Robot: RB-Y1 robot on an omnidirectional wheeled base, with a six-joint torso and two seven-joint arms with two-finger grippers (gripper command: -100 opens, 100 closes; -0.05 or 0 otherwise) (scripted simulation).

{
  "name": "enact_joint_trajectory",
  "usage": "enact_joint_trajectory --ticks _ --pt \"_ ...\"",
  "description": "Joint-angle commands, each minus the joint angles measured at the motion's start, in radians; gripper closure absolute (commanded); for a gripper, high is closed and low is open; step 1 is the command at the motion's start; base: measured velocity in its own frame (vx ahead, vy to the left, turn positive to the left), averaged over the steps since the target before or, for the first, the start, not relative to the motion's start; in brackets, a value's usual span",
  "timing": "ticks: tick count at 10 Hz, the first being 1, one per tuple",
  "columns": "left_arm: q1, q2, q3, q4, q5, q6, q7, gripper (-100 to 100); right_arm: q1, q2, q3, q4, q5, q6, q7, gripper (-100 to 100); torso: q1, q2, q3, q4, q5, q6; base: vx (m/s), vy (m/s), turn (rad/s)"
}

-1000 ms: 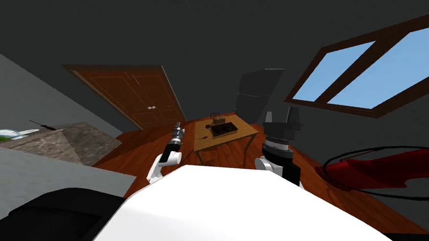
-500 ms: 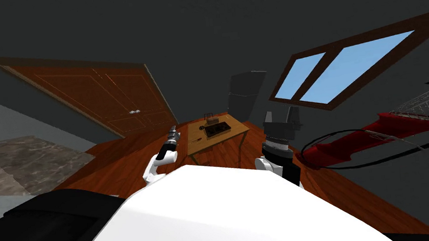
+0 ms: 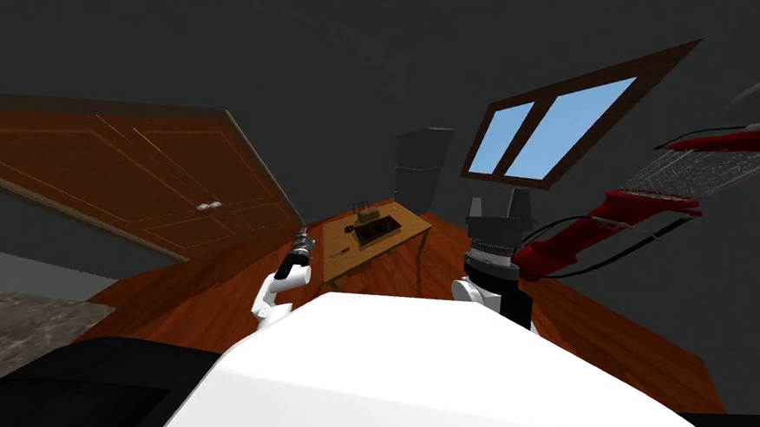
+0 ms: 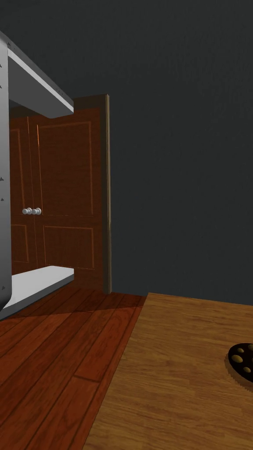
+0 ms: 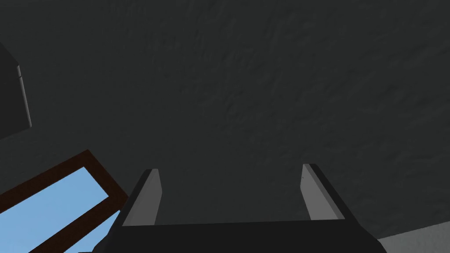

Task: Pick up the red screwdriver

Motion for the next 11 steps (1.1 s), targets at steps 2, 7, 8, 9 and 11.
enact_joint_trajectory --ticks 2,7,8,9,11 --pt "-0.021 0.003 0.054 0.048 0.007 0.079 0.017 -100 0.0 0.0 0.0 0.0 0.0 0.0 0.0 0 0.0 0.0 0.0 0.0 0.0 -0.001 0.013 -0.012 -0.237" --pt "-0.058 0.012 0.127 0.129 0.015 0.197 0.037 -100 0.0 0.0 0.0 0.0 0.0 0.0 0.0 0 0.001 0.0 0.0 0.0 0.0 -0.002 0.014 -0.004 -0.177" --pt "-0.058 0.012 0.127 0.129 0.015 0.214 0.037 -100 0.0 0.0 0.0 0.0 0.0 0.0 0.0 0 0.001 0.0 0.0 0.0 0.0 -0.001 0.012 0.006 -0.18" --pt "-0.076 0.016 0.163 0.17 0.018 0.254 0.046 -100 0.0 0.0 0.0 0.0 0.0 0.0 0.0 0 0.001 0.0 0.0 0.0 0.0 -0.001 0.02 0.004 -0.289" --pt "-0.092 0.02 0.198 0.212 0.021 0.31 0.054 -100 0.0 0.0 0.0 0.0 0.0 0.0 0.0 0 0.001 0.0 0.0 0.0 0.0 -0.002 0.02 0.013 -0.246"
